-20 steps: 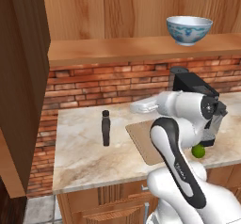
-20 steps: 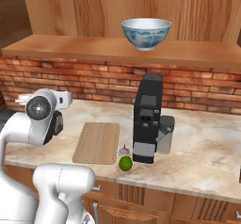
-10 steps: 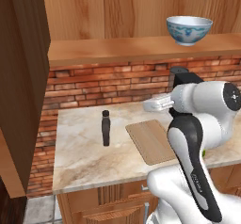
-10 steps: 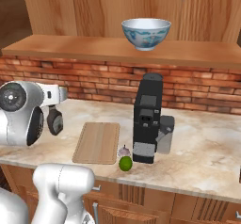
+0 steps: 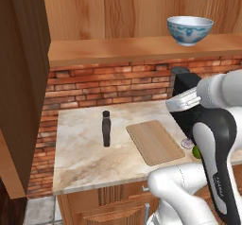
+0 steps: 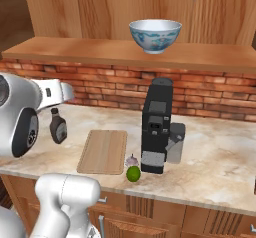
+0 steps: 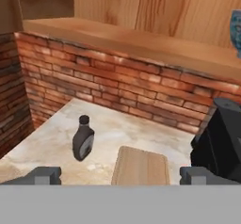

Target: Open the cabinet. Place the bowl and condiment on the counter. Then place the lime and garlic on the cutting board.

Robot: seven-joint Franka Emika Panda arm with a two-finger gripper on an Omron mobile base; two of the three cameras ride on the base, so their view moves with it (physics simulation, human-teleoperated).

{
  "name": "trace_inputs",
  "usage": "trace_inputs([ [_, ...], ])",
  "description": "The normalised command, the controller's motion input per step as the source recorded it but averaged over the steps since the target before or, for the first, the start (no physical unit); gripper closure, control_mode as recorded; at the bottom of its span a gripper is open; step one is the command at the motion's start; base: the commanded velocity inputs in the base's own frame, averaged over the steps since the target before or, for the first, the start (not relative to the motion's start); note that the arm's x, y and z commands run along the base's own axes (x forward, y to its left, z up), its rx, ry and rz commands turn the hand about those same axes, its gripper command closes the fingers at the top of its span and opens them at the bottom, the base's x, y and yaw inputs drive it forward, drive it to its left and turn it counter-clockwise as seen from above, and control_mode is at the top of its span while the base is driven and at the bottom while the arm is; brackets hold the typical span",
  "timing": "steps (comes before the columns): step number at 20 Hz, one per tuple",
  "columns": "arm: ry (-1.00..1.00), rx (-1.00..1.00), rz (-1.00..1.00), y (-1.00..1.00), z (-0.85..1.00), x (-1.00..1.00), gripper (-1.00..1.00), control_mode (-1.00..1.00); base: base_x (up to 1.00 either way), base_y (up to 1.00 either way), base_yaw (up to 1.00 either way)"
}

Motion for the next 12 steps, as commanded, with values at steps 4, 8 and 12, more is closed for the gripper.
trace_inputs([
  [4,-0.01,-0.30,0.00,-0.45,0.44,-0.32,-1.00,-1.00,0.00,0.00,0.00],
  [8,-0.05,-0.32,0.02,-0.40,0.39,-0.28,-1.00,-1.00,0.00,0.00,0.00],
  [12,-0.12,-0.29,0.09,-0.40,0.33,-0.33,-1.00,-1.00,0.00,0.00,0.00],
])
